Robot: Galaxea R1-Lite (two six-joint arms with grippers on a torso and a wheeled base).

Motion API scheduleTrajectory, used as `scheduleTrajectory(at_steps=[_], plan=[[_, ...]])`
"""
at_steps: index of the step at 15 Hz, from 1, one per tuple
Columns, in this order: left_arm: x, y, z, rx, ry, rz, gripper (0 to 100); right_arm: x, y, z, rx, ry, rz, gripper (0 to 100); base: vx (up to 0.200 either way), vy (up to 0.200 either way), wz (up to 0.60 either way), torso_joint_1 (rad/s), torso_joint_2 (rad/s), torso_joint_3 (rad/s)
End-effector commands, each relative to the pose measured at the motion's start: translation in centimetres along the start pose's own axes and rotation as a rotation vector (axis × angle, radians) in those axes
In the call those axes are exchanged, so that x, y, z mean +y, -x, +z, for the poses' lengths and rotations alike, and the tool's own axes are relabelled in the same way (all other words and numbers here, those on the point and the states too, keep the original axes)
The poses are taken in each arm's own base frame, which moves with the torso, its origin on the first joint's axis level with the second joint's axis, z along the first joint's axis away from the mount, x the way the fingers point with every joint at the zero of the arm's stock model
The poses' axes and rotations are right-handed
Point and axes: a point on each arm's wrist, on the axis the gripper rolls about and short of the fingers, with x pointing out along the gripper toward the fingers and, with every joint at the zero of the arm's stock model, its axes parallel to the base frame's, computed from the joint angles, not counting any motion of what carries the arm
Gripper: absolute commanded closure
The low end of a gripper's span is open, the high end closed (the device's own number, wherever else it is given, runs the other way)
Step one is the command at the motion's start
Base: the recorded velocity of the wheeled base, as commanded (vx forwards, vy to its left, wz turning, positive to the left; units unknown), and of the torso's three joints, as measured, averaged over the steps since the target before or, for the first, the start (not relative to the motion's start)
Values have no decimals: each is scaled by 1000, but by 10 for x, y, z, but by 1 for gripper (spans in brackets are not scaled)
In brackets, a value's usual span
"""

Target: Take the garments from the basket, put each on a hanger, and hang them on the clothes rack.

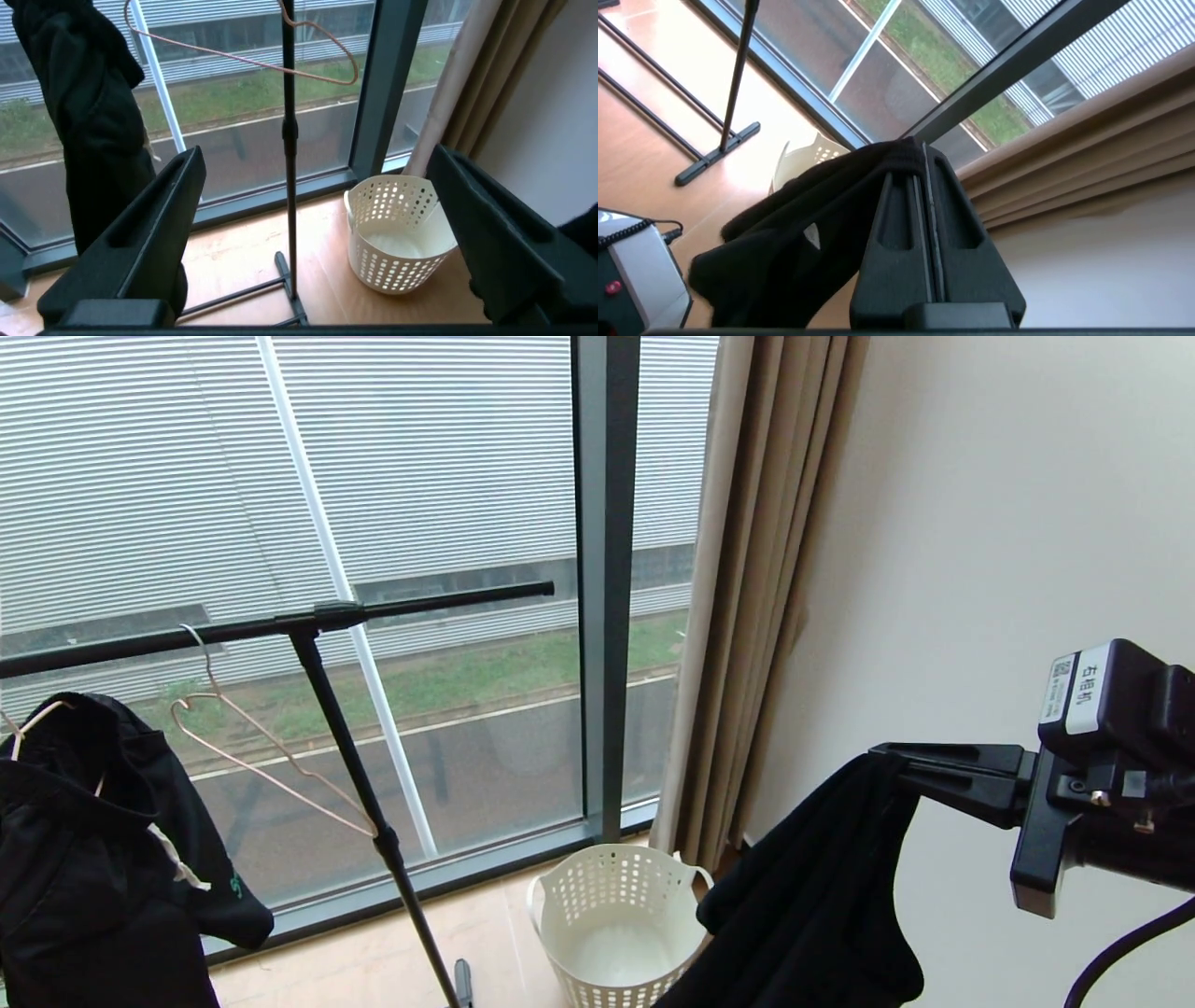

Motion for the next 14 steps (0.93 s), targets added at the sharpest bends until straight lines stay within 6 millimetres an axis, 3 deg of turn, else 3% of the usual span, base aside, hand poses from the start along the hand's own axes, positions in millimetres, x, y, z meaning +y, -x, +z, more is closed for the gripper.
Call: scheduleTrajectory(at_steps=[1,5,14], plan=[[0,0,0,2,0,0,0,0,0,0,1,0,1,100,0,0,0,119,-281,-129],[0,0,0,0,4,2,0,1,6,1,-16,5,-9,100,0,0,0,10,-15,-10],[0,0,0,2,0,-1,0,1,7,0,-16,3,-9,100,0,0,600,5,2,-1]])
